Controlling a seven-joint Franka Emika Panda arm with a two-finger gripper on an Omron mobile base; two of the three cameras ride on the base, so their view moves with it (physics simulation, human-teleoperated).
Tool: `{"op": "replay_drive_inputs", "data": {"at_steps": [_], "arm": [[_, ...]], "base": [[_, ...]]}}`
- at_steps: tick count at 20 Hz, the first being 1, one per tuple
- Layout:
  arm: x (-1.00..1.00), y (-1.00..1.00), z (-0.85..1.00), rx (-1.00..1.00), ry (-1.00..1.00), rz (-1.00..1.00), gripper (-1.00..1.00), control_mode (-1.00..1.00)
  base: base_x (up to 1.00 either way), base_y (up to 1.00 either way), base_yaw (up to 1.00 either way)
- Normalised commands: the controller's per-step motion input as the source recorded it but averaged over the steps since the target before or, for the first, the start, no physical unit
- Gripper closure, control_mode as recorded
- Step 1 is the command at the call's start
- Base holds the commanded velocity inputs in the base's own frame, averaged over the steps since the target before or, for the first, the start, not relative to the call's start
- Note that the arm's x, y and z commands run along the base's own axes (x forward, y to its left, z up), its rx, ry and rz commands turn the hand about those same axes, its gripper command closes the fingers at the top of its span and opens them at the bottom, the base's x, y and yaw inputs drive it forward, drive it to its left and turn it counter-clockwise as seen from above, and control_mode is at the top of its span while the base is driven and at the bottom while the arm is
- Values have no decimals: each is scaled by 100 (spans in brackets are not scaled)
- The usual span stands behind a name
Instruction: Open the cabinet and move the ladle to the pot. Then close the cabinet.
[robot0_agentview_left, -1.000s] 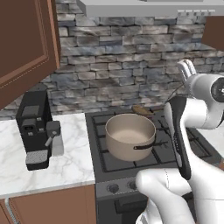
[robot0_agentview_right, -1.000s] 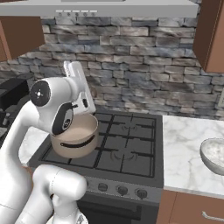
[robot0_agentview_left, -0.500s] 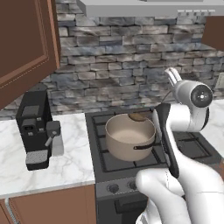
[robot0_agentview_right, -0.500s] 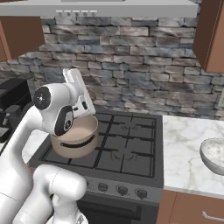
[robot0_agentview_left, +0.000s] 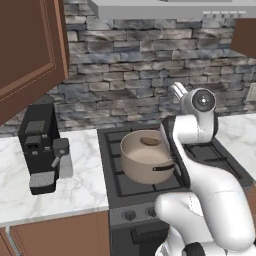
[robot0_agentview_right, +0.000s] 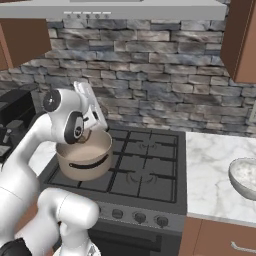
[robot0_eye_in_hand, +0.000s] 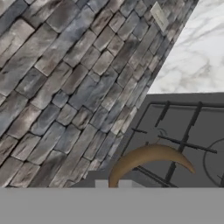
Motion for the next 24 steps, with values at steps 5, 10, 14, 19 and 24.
{"op": "replay_drive_inputs", "data": {"at_steps": [5, 10, 14, 19, 24], "arm": [[33, 22, -25, -4, 8, 0, 100, -100], [21, 9, -28, -4, 1, 0, 100, -100], [2, 0, -37, -3, 0, 0, 100, -100], [0, 1, -41, -2, 0, 0, 100, -100], [0, 6, -37, -1, 0, 0, 100, -100]], "base": [[0, 0, 0], [0, 0, 0], [0, 0, 0], [0, 0, 0], [0, 0, 0]]}}
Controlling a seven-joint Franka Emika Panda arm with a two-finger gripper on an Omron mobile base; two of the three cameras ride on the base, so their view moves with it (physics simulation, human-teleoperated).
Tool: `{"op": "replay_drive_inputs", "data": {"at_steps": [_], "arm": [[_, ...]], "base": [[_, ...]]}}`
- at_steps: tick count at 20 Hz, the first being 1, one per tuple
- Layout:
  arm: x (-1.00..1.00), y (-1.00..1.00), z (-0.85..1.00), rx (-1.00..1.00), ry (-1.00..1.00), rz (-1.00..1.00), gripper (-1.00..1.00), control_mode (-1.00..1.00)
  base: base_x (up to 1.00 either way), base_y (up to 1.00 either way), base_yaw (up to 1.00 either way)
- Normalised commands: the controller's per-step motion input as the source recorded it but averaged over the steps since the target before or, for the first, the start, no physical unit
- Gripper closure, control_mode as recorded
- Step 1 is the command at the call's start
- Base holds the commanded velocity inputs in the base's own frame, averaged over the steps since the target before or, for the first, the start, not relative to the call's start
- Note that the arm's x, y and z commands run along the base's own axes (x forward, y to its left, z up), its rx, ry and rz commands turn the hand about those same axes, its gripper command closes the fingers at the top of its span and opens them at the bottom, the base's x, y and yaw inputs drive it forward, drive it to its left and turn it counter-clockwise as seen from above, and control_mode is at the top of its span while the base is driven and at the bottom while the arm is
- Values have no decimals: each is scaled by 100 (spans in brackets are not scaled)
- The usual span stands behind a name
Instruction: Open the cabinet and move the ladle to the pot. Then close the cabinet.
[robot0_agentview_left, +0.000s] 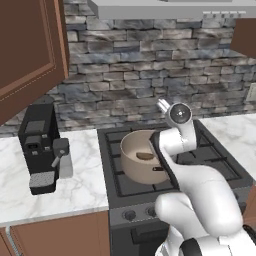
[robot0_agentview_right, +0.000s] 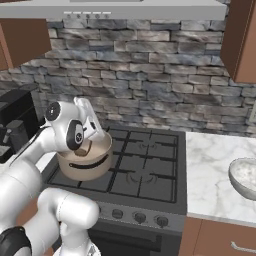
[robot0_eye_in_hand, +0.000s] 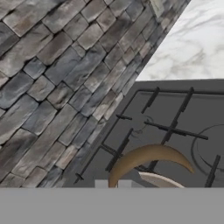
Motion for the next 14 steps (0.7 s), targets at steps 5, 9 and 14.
{"op": "replay_drive_inputs", "data": {"at_steps": [5, 9, 14], "arm": [[4, 7, -28, -1, 0, 0, 100, -100], [14, 5, -18, 0, 0, 0, 100, -100], [19, 5, -11, 0, 0, 0, 100, -100]], "base": [[0, 0, 0], [0, 0, 0], [0, 0, 0]]}}
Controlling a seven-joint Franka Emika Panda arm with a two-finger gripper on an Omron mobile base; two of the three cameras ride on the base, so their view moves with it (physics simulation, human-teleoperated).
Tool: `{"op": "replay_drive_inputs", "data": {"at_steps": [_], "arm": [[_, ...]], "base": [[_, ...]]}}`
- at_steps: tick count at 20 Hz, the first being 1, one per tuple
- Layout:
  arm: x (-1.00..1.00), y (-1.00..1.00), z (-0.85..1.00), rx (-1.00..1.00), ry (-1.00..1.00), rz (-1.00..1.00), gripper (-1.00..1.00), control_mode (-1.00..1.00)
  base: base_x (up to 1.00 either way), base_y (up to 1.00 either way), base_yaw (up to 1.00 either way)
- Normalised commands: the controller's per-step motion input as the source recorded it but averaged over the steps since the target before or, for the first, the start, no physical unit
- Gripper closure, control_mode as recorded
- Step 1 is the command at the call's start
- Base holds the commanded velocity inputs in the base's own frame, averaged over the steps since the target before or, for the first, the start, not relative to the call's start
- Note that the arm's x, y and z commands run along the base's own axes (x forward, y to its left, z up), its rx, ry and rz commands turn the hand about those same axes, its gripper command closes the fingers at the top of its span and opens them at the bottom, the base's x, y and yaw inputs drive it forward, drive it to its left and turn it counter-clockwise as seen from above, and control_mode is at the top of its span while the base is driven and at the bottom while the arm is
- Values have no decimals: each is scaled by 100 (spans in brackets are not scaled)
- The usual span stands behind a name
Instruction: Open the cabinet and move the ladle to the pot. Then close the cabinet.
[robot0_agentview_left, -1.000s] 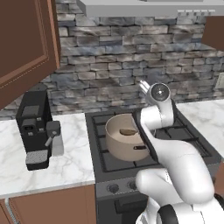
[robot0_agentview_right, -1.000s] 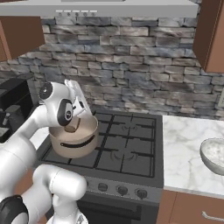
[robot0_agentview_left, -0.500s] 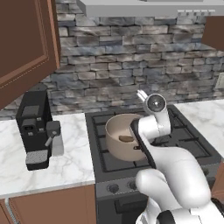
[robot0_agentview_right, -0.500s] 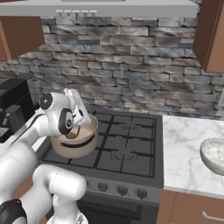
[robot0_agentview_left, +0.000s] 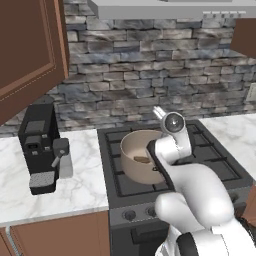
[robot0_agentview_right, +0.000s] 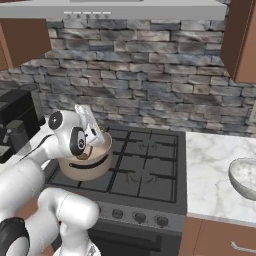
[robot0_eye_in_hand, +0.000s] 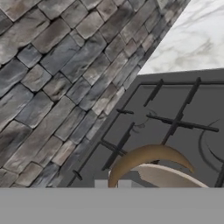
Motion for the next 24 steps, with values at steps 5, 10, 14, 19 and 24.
{"op": "replay_drive_inputs", "data": {"at_steps": [5, 10, 14, 19, 24], "arm": [[25, 9, -19, 0, 0, 0, 100, -100], [28, 5, -30, -2, 0, 0, 100, -100], [21, 1, -22, -2, 0, 0, 100, -100], [16, 0, -14, -1, 0, 0, 100, -100], [3, 0, -13, -1, 0, 0, -100, -100]], "base": [[0, 0, 0], [0, 0, 0], [0, 0, 0], [0, 0, 0], [0, 0, 0]]}}
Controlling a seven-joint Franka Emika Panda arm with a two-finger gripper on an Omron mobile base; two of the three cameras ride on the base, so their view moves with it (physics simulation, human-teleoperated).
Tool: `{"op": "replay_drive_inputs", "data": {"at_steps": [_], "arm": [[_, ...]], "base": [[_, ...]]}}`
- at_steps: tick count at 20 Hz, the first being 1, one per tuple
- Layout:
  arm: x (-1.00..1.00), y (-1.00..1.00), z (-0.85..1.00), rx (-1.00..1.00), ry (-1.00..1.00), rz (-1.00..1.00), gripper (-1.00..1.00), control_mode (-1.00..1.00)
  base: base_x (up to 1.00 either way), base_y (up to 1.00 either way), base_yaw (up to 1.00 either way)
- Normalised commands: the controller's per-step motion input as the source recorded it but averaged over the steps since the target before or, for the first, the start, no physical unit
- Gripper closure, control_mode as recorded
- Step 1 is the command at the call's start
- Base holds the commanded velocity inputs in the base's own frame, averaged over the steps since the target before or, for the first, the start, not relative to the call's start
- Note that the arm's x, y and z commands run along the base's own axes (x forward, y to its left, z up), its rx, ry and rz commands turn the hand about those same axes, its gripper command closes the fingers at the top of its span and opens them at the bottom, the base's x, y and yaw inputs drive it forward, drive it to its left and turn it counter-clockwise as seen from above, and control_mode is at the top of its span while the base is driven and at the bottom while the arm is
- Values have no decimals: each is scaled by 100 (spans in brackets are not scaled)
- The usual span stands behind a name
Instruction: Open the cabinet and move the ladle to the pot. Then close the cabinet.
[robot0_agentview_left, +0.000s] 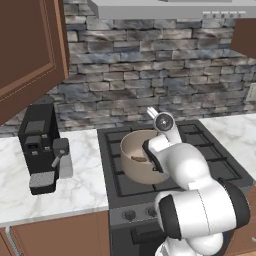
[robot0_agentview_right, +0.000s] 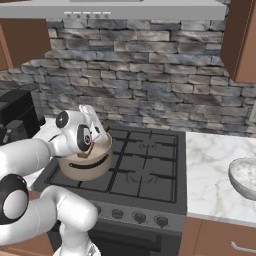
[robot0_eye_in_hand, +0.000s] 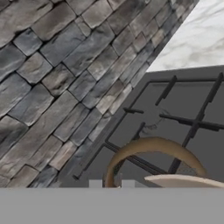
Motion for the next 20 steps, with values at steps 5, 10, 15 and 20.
{"op": "replay_drive_inputs", "data": {"at_steps": [5, 10, 15, 20], "arm": [[0, 0, -2, 0, 0, 0, -100, -100], [-4, 0, 0, 0, 2, 0, -100, -100], [-17, 0, 3, 1, 6, 0, -100, -100], [-20, 0, 22, 3, 13, -2, -100, -100]], "base": [[0, 0, 0], [0, 0, 0], [0, 0, 0], [0, 0, 0]]}}
